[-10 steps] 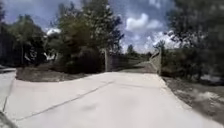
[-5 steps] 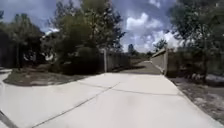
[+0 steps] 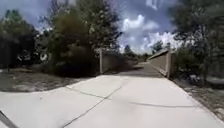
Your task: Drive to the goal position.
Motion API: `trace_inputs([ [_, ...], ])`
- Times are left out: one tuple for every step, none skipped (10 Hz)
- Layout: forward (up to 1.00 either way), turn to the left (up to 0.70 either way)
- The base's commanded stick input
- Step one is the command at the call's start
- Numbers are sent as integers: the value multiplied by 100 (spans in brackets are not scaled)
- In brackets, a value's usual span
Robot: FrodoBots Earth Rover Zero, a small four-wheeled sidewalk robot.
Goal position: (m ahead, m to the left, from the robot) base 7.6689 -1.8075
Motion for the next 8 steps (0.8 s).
trace_inputs([
  [82, -33],
  [82, -33],
  [82, -33],
  [82, -33],
  [82, -33],
  [82, -33],
  [82, -19],
  [82, 0],
])
